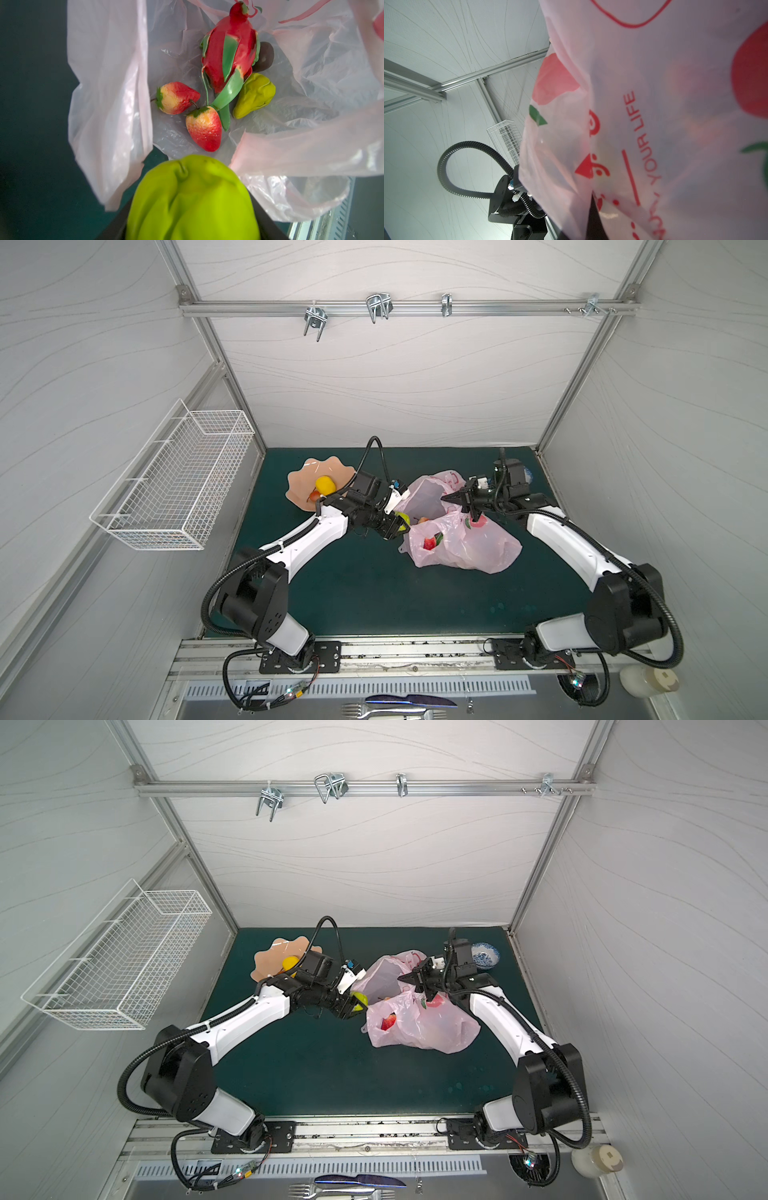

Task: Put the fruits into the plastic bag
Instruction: 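Lift the green pear with the left gripper and carry it to the bag, then lower the green pear into the bag mouth held by the right gripper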

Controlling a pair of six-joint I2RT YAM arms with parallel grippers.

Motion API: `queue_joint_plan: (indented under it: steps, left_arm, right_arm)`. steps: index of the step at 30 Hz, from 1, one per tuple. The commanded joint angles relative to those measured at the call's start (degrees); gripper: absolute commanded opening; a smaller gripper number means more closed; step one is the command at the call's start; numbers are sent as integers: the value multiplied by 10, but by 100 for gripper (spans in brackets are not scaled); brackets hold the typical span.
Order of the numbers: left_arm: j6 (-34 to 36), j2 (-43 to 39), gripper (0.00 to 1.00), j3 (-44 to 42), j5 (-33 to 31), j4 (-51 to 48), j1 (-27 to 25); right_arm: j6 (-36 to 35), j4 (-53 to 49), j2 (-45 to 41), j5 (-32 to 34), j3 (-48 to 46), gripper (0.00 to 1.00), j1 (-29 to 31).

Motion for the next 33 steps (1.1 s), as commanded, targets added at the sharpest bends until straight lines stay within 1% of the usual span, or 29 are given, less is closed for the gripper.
queue_joint_plan:
  steps: [1,12,23,28,33]
  left_arm:
    - [28,32,20,46,-14,14,-9]
    - [89,128,19,122,-61,-8,-16]
    - [104,172,18,138,-52,7,-52]
    - [94,199,17,158,-37,12,-64]
    - [87,231,17,193,-37,10,-83]
  right_arm:
    - [0,-7,-15,1,-2,0,5]
    - [-1,-11,-17,-1,-1,0,5]
    - [0,-10,-13,-5,4,0,5]
    - [1,-9,-11,-7,3,0,7]
    - [3,-8,-14,-6,3,0,9]
